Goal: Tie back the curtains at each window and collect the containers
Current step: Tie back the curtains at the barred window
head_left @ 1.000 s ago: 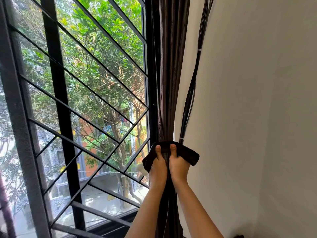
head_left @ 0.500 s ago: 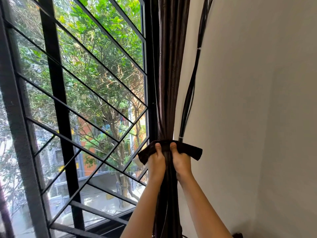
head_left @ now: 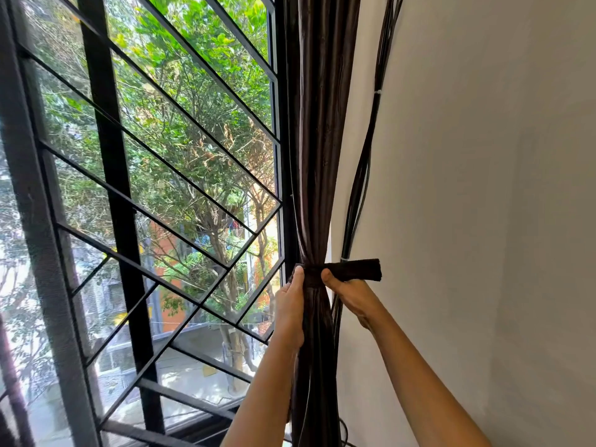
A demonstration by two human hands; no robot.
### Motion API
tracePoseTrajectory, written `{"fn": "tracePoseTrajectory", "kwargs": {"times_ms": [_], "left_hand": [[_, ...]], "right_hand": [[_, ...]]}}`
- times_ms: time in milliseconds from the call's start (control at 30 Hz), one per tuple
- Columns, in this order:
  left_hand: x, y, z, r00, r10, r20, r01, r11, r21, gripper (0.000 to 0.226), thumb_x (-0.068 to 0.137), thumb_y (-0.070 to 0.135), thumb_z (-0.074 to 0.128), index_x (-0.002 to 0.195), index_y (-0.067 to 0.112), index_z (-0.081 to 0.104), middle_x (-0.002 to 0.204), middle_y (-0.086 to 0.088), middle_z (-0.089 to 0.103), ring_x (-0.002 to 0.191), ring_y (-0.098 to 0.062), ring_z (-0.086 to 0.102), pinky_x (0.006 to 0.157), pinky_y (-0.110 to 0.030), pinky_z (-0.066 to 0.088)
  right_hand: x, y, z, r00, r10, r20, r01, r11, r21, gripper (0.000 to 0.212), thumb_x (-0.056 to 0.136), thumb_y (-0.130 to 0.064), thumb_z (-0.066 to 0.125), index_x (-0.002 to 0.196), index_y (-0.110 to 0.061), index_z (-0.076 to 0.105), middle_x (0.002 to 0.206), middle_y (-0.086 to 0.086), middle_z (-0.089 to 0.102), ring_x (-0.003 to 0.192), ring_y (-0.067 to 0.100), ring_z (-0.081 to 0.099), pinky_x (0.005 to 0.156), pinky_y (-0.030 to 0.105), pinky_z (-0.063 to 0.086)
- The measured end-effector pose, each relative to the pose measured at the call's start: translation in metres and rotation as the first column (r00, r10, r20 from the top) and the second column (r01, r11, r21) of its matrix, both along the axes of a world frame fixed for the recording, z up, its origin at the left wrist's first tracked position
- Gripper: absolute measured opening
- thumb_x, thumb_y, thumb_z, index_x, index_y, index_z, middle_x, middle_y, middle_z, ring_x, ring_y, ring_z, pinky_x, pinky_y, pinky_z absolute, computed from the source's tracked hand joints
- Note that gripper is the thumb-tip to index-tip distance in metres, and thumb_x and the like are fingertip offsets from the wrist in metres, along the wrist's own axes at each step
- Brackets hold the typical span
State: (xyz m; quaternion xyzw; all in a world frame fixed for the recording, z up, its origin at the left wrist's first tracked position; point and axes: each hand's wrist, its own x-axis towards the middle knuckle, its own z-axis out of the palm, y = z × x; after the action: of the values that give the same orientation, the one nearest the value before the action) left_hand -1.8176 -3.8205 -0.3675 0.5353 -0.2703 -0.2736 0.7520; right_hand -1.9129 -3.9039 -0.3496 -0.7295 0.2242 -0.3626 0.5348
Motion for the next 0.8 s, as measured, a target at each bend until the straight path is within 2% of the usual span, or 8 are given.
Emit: {"fn": "tracePoseTrajectory", "kwargs": {"times_ms": [133, 233, 333, 467, 600, 700, 767, 800], "left_hand": [[0.002, 0.000, 0.002, 0.998, -0.060, -0.015, 0.061, 0.998, 0.032, 0.050, 0.082, 0.060, 0.056, 0.094, 0.015, 0.074, 0.075, -0.006, 0.070, 0.069, -0.022, 0.066, 0.065, -0.033, 0.049], [0.006, -0.001, 0.002, 0.995, -0.098, -0.029, 0.100, 0.992, 0.074, 0.062, 0.069, 0.072, 0.058, 0.099, 0.020, 0.072, 0.090, -0.010, 0.073, 0.082, -0.027, 0.070, 0.072, -0.038, 0.055], [0.008, -0.001, 0.002, 0.994, -0.097, -0.050, 0.101, 0.991, 0.084, 0.066, 0.064, 0.075, 0.059, 0.100, 0.021, 0.072, 0.095, -0.012, 0.073, 0.086, -0.028, 0.070, 0.076, -0.041, 0.056], [0.011, -0.003, 0.002, 0.989, -0.134, -0.064, 0.137, 0.989, 0.051, 0.065, 0.061, 0.073, 0.063, 0.096, 0.018, 0.074, 0.083, -0.012, 0.068, 0.070, -0.026, 0.065, 0.062, -0.035, 0.051], [0.015, -0.004, 0.001, 0.983, -0.184, -0.020, 0.185, 0.981, 0.053, 0.058, 0.071, 0.070, 0.061, 0.102, 0.021, 0.072, 0.077, -0.011, 0.064, 0.064, -0.024, 0.062, 0.057, -0.033, 0.049], [0.016, -0.002, 0.002, 0.972, -0.233, -0.017, 0.234, 0.966, 0.112, 0.055, 0.074, 0.066, 0.062, 0.077, 0.012, 0.071, 0.053, -0.002, 0.052, 0.037, -0.012, 0.047, 0.037, -0.020, 0.037], [0.015, -0.002, 0.000, 0.976, -0.216, -0.016, 0.215, 0.963, 0.164, 0.053, 0.073, 0.064, 0.063, 0.065, 0.012, 0.062, 0.046, 0.002, 0.044, 0.030, -0.007, 0.030, 0.031, -0.015, 0.023], [0.015, -0.003, -0.001, 0.977, -0.211, -0.019, 0.211, 0.963, 0.168, 0.054, 0.072, 0.065, 0.064, 0.070, 0.010, 0.063, 0.047, 0.003, 0.043, 0.030, -0.007, 0.027, 0.031, -0.015, 0.021]], "right_hand": [[-0.003, -0.001, 0.004, 0.999, 0.054, -0.006, -0.054, 0.998, -0.010, 0.041, 0.093, -0.034, 0.054, 0.126, -0.009, 0.056, 0.110, -0.002, 0.059, 0.103, 0.008, 0.053, 0.088, 0.015, 0.038], [-0.006, 0.000, 0.010, 0.994, 0.109, -0.010, -0.109, 0.993, -0.045, 0.032, 0.095, -0.024, 0.052, 0.123, -0.008, 0.057, 0.105, -0.006, 0.061, 0.092, -0.005, 0.056, 0.072, 0.000, 0.042], [-0.007, 0.002, 0.014, 0.990, 0.130, -0.060, -0.134, 0.988, -0.079, 0.023, 0.096, -0.022, 0.051, 0.116, -0.015, 0.059, 0.103, -0.011, 0.063, 0.094, -0.008, 0.057, 0.076, 0.001, 0.044], [-0.009, -0.002, 0.016, 0.986, 0.123, -0.112, -0.139, 0.979, -0.151, 0.030, 0.095, -0.030, 0.053, 0.121, -0.015, 0.057, 0.109, -0.006, 0.063, 0.103, -0.001, 0.058, 0.095, 0.014, 0.044], [-0.013, -0.003, 0.024, 0.972, 0.175, -0.156, -0.198, 0.968, -0.152, 0.033, 0.096, -0.026, 0.052, 0.124, -0.008, 0.053, 0.103, -0.005, 0.062, 0.097, -0.004, 0.060, 0.081, 0.005, 0.045], [-0.015, -0.003, 0.026, 0.967, 0.195, -0.166, -0.220, 0.965, -0.146, 0.040, 0.090, -0.033, 0.054, 0.123, -0.010, 0.055, 0.109, -0.002, 0.062, 0.100, -0.002, 0.060, 0.081, 0.008, 0.046], [-0.017, -0.003, 0.027, 0.967, 0.211, -0.144, -0.231, 0.962, -0.143, 0.028, 0.089, -0.029, 0.055, 0.113, -0.014, 0.056, 0.098, -0.011, 0.060, 0.086, -0.012, 0.058, 0.074, 0.001, 0.044], [-0.019, -0.004, 0.026, 0.969, 0.210, -0.132, -0.228, 0.963, -0.143, 0.017, 0.091, -0.023, 0.055, 0.108, -0.019, 0.055, 0.092, -0.014, 0.058, 0.081, -0.012, 0.055, 0.070, -0.001, 0.044]]}}
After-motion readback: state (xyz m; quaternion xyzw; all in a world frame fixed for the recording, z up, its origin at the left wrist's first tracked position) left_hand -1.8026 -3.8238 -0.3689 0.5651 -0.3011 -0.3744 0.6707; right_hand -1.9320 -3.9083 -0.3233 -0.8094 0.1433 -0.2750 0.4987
